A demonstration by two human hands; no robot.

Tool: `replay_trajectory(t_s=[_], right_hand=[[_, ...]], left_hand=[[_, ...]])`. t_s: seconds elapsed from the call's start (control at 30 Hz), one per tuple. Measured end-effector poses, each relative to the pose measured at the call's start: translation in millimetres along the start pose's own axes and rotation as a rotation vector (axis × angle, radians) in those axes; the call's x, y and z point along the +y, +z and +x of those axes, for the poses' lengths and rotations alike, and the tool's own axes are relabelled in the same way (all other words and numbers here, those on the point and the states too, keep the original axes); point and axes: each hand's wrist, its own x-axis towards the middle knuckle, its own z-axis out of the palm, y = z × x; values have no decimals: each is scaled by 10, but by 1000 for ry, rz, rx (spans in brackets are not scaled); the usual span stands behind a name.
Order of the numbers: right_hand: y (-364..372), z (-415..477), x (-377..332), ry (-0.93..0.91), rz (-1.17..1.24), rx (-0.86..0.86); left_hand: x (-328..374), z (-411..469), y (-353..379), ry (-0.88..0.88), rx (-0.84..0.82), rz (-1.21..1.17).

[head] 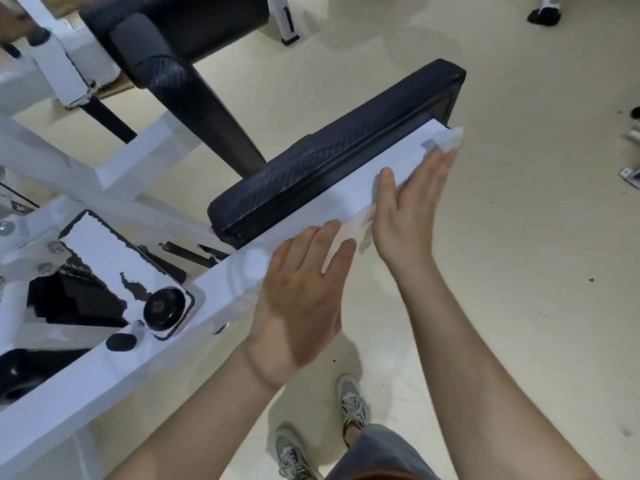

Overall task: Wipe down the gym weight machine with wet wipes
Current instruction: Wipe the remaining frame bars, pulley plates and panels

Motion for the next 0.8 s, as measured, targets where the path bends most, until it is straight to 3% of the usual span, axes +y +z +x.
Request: replay_trajectory(t_s=[0.1,0.23,0.33,0.43,0.63,0.8], right_hand=[[224,-608,-129,-41,172,-103],[320,-1143,77,-221,38,-238],[276,-1019,142,-233,81,33],[281,-858,-4,-125,206,223],[221,-851,-119,193,443,183],[364,-1125,-347,475,767,5]], left_hand=[[-70,-84,17,-51,133,-128],[-231,-349,-8,-127,152,-122],[-181,-429,-1,-121,110,-119],[-134,-432,31,-156,146,-150],[-69,-642,-56,-273,140,-223],[-60,-854,38,-452,74,-309]])
